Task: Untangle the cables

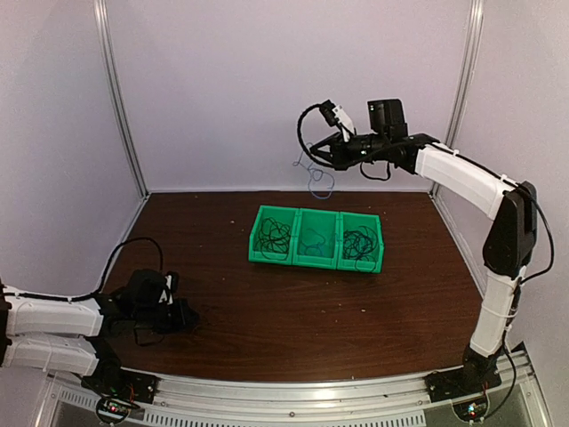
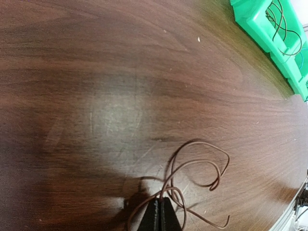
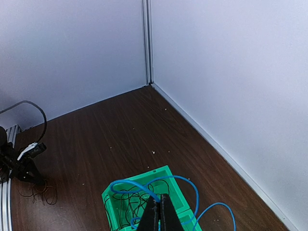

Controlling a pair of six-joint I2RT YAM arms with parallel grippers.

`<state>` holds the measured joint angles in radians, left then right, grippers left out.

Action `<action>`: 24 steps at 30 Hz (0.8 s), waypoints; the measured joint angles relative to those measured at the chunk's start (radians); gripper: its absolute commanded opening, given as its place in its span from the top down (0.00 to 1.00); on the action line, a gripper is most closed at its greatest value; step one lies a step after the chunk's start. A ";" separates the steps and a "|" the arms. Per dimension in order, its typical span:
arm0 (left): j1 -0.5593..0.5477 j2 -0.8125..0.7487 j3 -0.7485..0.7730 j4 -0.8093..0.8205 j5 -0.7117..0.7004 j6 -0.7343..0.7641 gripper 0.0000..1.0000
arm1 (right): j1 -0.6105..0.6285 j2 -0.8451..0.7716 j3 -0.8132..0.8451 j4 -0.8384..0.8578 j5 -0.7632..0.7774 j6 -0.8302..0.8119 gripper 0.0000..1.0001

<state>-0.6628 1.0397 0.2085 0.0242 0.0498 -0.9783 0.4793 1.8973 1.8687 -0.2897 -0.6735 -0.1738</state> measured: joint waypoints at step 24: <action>0.000 0.013 0.007 -0.023 -0.021 0.005 1.00 | -0.009 0.039 -0.212 0.085 0.000 -0.005 1.00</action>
<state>-0.6628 1.0531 0.2153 0.0010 0.0292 -0.9737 0.4706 1.9358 1.6569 -0.2047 -0.6739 -0.1783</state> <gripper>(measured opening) 0.008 0.005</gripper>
